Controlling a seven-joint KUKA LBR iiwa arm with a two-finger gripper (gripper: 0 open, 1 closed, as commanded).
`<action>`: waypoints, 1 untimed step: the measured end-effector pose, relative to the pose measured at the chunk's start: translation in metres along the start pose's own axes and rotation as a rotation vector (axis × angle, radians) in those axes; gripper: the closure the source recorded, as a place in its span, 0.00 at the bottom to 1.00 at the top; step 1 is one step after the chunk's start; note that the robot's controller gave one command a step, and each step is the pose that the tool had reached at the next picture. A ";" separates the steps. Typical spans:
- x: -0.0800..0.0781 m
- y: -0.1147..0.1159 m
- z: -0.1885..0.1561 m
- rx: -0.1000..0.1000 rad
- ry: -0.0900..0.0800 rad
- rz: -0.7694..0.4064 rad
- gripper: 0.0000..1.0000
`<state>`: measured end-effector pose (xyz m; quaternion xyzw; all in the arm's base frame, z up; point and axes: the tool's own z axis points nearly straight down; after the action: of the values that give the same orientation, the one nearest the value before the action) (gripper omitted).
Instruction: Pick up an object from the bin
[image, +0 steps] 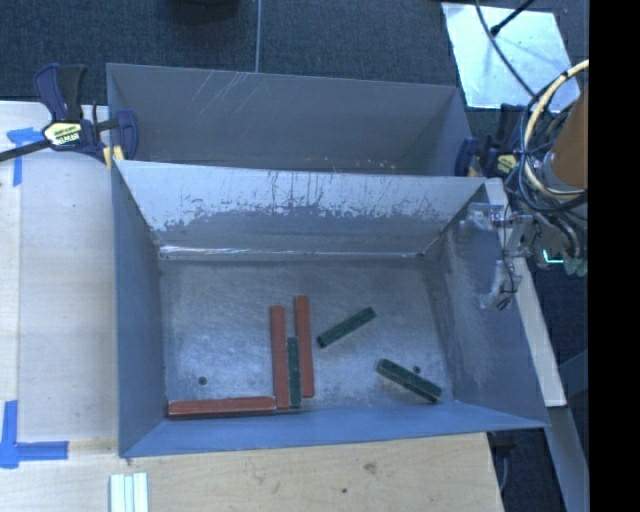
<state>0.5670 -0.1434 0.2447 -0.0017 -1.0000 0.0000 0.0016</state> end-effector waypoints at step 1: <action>-0.047 0.049 0.098 -0.003 -0.001 -0.076 0.00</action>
Offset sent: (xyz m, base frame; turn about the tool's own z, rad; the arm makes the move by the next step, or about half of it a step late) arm 0.0460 0.0468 -0.0936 -0.0717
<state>0.6136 -0.0941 0.1465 0.0363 -0.9993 -0.0013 0.0011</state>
